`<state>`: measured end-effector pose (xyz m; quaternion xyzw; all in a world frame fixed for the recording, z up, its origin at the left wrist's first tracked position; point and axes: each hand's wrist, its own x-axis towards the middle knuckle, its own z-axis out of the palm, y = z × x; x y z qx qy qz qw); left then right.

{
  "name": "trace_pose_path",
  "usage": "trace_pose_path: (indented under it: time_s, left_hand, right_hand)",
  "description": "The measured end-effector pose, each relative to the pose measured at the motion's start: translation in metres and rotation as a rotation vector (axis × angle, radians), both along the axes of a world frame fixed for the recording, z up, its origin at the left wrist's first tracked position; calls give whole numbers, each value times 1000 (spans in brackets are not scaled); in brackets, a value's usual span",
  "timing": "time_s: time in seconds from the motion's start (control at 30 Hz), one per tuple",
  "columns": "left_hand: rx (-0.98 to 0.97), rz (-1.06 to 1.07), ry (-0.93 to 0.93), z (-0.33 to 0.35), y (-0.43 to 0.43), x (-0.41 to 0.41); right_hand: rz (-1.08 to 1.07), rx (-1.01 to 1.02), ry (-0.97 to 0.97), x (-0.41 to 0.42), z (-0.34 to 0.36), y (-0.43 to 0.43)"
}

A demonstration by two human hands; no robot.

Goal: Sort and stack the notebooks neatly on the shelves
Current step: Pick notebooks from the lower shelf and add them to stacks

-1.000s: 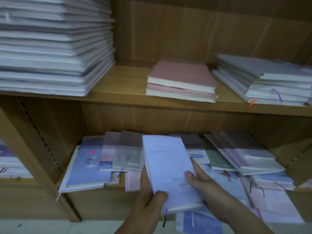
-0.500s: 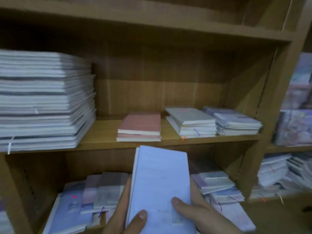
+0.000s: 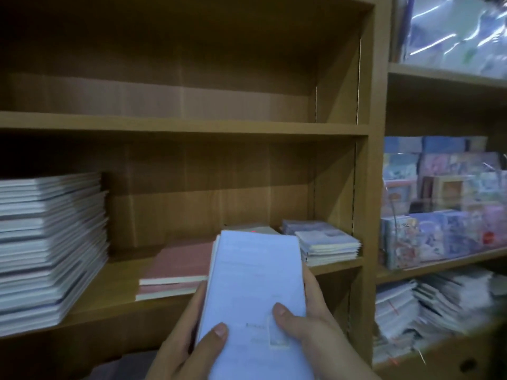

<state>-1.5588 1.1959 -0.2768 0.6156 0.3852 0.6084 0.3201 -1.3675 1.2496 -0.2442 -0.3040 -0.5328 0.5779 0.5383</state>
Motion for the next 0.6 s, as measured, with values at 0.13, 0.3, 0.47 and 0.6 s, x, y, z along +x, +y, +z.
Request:
trace_pose_path:
  time_s: [0.13,0.3,0.47,0.6]
  left_hand:
    - [-144,-29,-122,38,29,18]
    - [-329,77,-92,97,114,25]
    - [-375,104,-51,121,182,27]
    - [-401,109,9,117,204,54]
  right_hand:
    - [-45,6,-20,15,27,21]
    - [-76,-31,-273,33,96,87]
    - [-224,-98,-253,33,112,149]
    - [-402,-92,-284,47,109,169]
